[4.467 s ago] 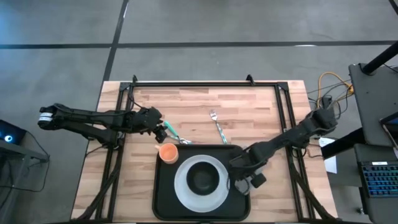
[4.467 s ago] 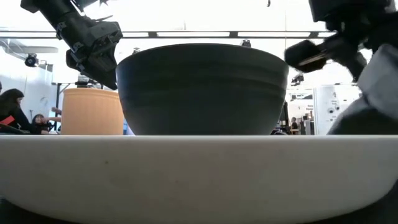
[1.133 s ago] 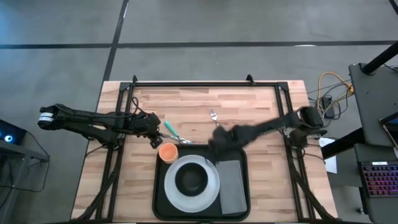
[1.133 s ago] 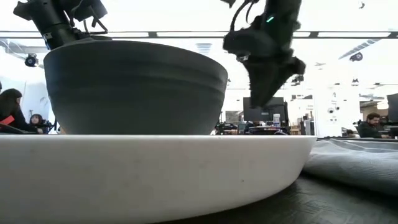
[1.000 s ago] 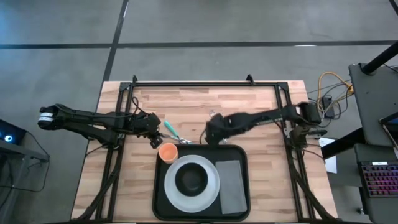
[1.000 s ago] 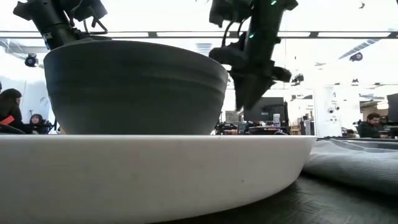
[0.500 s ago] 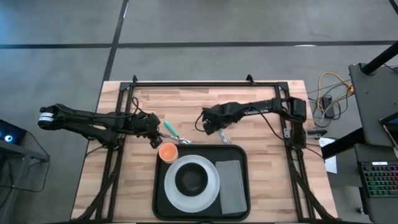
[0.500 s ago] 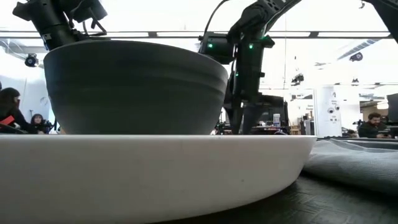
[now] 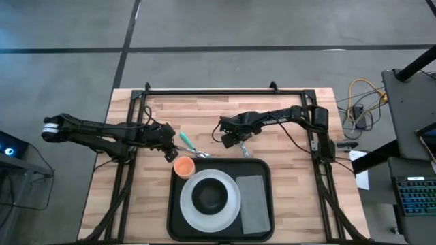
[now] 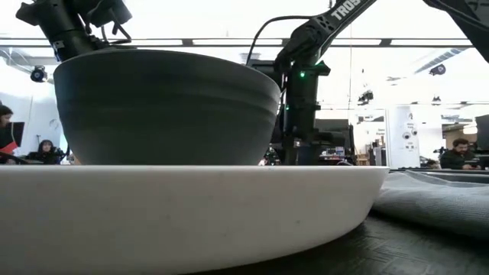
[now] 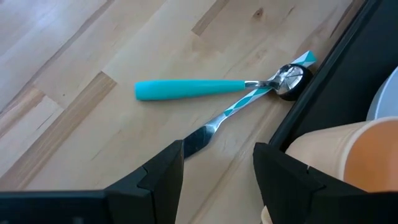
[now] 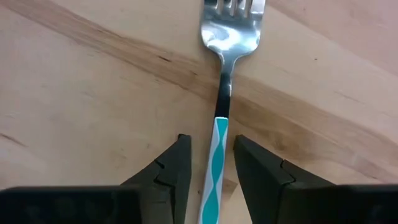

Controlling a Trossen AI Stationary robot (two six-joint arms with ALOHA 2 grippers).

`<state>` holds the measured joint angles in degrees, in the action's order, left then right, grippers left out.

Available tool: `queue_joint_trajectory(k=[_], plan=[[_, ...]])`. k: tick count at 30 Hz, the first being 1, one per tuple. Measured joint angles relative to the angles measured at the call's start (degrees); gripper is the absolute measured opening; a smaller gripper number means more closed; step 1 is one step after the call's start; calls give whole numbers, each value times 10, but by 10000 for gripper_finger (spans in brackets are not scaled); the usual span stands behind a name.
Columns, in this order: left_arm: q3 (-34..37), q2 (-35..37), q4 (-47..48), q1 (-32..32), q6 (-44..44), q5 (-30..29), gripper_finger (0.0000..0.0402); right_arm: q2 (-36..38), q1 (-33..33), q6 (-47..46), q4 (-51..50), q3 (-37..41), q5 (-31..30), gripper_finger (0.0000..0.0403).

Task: Set up tray
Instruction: Put the green fork on top of the gray napkin on the black tray

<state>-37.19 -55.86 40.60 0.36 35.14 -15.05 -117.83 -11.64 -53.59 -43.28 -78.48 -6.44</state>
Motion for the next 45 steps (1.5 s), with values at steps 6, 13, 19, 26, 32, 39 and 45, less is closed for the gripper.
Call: queue_joint_trajectory(k=[6, 13, 19, 26, 32, 39, 45], plan=[[0, 0, -1, 0, 8, 0, 173, -3, -5, 25, 3, 0, -13, 81], [0, 0, -1, 0, 8, -1, 173, 3, -23, 59, 1, 1, -3, 19], [1, 0, -2, 0, 8, -2, 173, 74, -11, 2, -43, 6, -18, 16], [1, 0, -1, 0, 8, -2, 173, 199, 72, -166, -128, 18, 41, 15], [1, 0, -1, 0, 8, -2, 173, 242, 192, -350, -113, 45, 79, 14], [1, 0, -1, 0, 8, -2, 173, 206, 317, -493, -51, 62, 79, 26], [1, 0, -1, 0, 8, -1, 173, 152, 378, -567, 50, 71, 75, 25]])
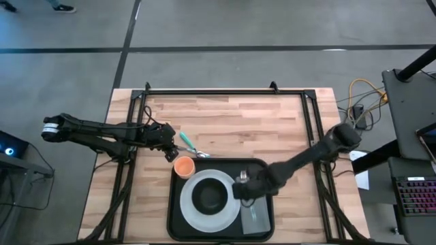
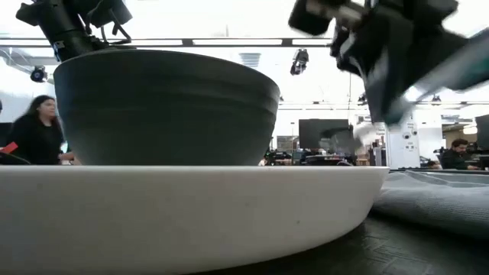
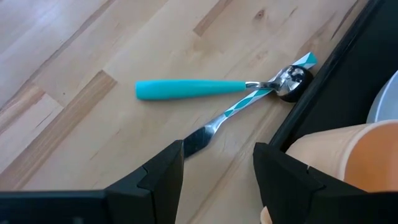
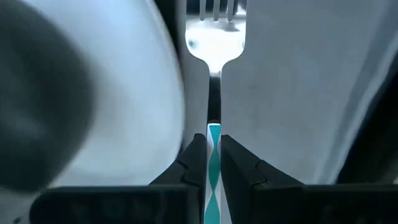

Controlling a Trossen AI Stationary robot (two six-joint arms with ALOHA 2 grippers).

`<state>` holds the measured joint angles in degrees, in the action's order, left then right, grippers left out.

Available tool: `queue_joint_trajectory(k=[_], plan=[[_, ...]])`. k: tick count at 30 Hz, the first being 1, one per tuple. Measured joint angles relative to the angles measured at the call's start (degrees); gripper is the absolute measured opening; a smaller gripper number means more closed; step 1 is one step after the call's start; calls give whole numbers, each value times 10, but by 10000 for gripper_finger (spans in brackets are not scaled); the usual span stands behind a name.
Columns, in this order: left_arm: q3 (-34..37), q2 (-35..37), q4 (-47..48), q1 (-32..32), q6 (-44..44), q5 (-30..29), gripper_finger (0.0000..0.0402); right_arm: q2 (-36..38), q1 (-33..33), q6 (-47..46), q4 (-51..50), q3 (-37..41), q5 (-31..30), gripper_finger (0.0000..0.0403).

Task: Set up tray
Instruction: Put the green fork on top of the gray napkin on the black tray, then adjust the green spoon

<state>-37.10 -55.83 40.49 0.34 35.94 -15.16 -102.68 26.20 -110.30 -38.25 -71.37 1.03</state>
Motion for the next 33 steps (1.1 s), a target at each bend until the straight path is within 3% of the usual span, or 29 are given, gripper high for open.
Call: queue_joint_trajectory(k=[6, 11, 16, 33], plan=[[0, 0, 0, 0, 0, 1, 173, -55, 40, -74, 13, -11, -9, 26], [0, 0, 0, 0, 0, 2, 173, -88, 43, -74, 80, -15, -13, 27], [0, 0, 2, 0, 0, 2, 173, -110, 43, -84, 67, -26, -12, 37], [0, 0, 5, 0, 0, 2, 173, -64, 43, -20, -15, -32, -10, 52]])
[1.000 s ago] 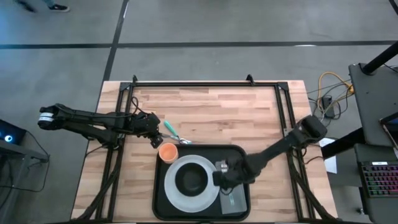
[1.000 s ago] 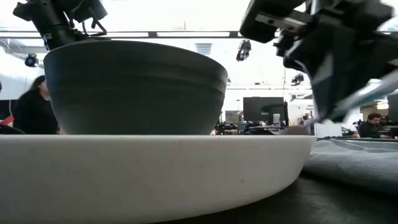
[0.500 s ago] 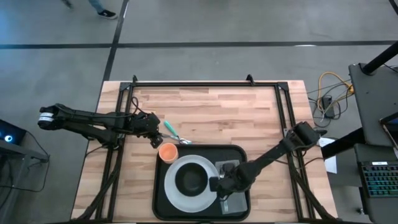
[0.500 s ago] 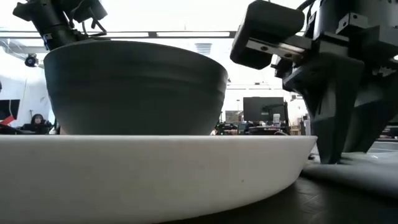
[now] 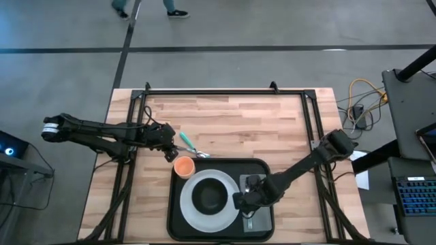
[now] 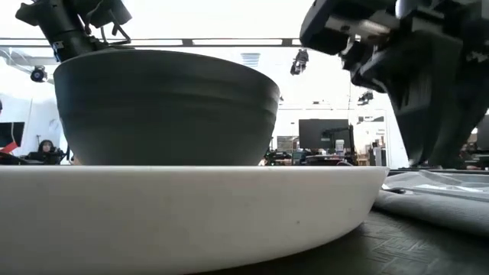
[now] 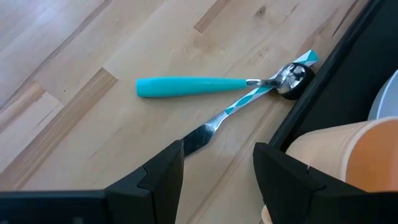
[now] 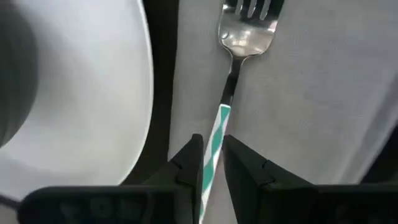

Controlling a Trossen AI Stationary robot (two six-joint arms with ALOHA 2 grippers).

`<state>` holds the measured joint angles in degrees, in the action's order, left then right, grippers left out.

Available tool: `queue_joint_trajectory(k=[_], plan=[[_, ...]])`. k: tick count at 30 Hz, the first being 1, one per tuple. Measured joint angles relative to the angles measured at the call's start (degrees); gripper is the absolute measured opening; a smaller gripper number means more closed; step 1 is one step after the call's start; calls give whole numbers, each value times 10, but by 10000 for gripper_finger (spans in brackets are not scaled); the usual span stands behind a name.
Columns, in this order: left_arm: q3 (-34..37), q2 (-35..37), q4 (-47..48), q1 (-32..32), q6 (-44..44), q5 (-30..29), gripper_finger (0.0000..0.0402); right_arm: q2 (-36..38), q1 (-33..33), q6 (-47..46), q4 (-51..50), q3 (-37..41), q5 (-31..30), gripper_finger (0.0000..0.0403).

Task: Set up tray
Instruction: Adjust the green spoon

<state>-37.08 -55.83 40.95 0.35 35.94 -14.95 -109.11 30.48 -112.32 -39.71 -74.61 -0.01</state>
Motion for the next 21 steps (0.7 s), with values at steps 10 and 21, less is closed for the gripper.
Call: queue_joint_trajectory(k=[10, 21], plan=[[0, 0, 32, 0, -38, 14, 173, 65, -21, 99, -49, 0, -101, 129], [0, 0, 35, 0, -88, 36, 173, 93, -163, 310, -19, 0, -91, 184]])
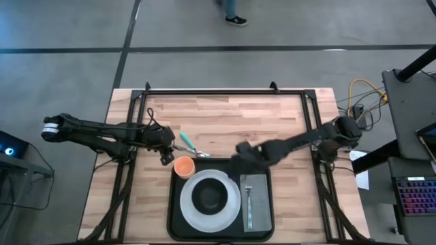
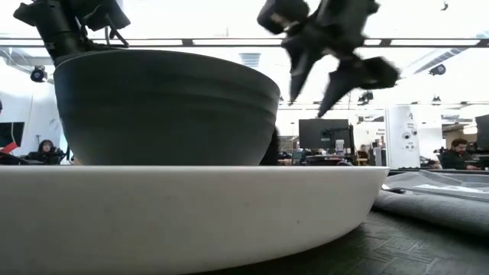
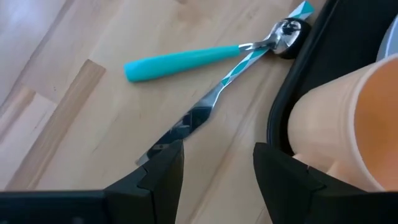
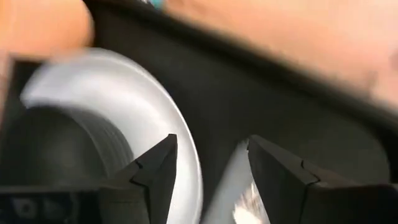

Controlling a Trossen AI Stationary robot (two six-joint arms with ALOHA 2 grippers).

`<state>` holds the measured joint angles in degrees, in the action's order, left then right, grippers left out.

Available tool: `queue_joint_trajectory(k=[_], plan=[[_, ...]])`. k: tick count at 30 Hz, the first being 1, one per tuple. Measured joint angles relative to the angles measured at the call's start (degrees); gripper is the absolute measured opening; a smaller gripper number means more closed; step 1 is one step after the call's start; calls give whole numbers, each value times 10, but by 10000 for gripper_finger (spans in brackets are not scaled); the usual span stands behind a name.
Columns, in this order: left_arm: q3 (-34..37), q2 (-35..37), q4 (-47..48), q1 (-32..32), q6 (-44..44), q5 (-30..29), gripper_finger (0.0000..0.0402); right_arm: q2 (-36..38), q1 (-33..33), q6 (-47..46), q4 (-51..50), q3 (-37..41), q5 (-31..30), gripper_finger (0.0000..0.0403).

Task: Set up tray
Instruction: Adjust the green spoon

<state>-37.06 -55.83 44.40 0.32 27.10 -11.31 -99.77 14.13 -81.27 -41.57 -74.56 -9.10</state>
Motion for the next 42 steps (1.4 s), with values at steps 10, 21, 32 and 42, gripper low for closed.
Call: queue_joint_trajectory(k=[10, 21, 32, 42], plan=[[4, 0, -5, 0, -6, -1, 173, -26, -172, 218, 209, -1, 20, 172], [11, -3, -39, 0, 14, -10, 173, -144, -248, 377, 264, -69, 164, 171], [-3, 1, 55, 1, 105, 25, 173, -309, -250, 496, 164, -302, 185, 163], [3, 39, 120, 7, 140, 38, 173, -415, -250, 556, 47, -485, 200, 157]])
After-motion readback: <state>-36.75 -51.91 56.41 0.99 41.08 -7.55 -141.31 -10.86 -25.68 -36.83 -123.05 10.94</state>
